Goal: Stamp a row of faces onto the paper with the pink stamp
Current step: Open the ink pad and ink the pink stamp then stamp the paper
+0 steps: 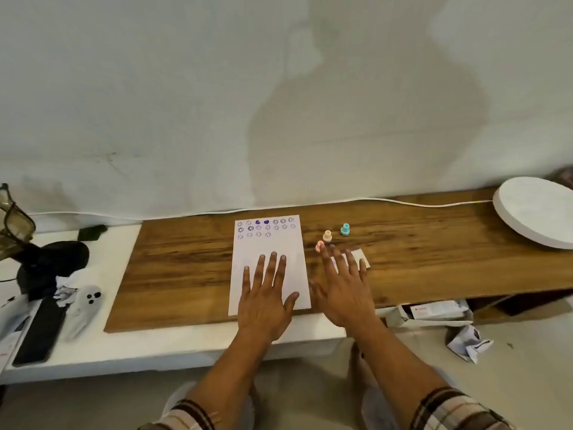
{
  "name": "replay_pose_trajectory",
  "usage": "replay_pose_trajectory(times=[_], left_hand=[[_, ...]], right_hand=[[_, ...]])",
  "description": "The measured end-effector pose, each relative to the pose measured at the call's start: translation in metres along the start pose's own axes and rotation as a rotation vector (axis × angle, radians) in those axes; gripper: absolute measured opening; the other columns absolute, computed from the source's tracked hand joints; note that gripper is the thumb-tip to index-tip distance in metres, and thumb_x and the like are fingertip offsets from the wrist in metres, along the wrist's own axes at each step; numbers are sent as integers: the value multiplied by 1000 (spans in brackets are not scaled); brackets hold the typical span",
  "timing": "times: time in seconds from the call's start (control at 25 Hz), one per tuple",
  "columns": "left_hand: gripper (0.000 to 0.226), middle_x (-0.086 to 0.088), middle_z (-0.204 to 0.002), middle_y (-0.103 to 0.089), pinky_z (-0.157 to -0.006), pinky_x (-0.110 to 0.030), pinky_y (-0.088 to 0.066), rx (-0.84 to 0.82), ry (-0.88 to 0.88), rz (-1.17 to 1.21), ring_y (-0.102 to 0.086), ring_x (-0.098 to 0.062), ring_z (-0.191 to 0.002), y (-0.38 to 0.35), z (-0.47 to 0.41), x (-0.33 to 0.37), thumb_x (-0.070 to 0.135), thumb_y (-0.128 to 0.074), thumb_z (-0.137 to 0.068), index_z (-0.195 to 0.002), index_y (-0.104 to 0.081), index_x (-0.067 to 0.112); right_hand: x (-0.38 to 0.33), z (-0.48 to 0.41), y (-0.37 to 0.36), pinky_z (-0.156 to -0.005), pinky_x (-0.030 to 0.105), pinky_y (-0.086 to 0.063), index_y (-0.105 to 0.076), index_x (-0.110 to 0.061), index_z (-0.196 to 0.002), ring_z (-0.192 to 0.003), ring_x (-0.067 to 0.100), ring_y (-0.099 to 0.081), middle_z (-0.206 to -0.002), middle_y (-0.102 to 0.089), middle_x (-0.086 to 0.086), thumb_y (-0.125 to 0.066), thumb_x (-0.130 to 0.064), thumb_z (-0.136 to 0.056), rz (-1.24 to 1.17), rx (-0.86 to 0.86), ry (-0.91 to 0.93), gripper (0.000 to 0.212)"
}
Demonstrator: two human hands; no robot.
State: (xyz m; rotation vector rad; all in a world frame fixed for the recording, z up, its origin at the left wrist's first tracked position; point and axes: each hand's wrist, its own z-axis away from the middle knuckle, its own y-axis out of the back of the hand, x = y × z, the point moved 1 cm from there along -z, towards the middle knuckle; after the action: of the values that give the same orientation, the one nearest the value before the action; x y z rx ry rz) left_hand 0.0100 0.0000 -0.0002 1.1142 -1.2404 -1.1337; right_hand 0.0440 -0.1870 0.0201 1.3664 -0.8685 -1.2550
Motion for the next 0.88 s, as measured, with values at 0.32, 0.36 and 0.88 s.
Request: replay_pose_trajectory(times=[0.32,0.36,0.88], left_hand=[[88,4,-173,11,-128,-55,9,-40,2,8,11,-25,-160,-55,-44,1,80,-16,-93,-163,7,31],[88,4,-173,13,-128,-54,9,-44,6,11,12,-25,-160,-60,-45,1,80,-15,-93,-163,8,31],[92,2,-174,12,-128,-52,10,-74,54,101,13,-24,-160,-63,-60,20,78,-20,-91,-164,2,28]], right_hand=[[41,-44,-50,-127,60,-14,-9,-30,-165,-160,40,-14,-175,-17,12,-48,-71,-96,-154,72,-255,90],[43,-46,-52,-126,60,-19,-10,-30,-165,-158,41,-17,-174,-18,14,-53,-70,-94,-176,65,-305,92],[48,-62,-47,-112,54,-45,-24,-18,-161,-147,37,-39,-164,-37,13,-71,-57,-92,-478,115,-495,92]])
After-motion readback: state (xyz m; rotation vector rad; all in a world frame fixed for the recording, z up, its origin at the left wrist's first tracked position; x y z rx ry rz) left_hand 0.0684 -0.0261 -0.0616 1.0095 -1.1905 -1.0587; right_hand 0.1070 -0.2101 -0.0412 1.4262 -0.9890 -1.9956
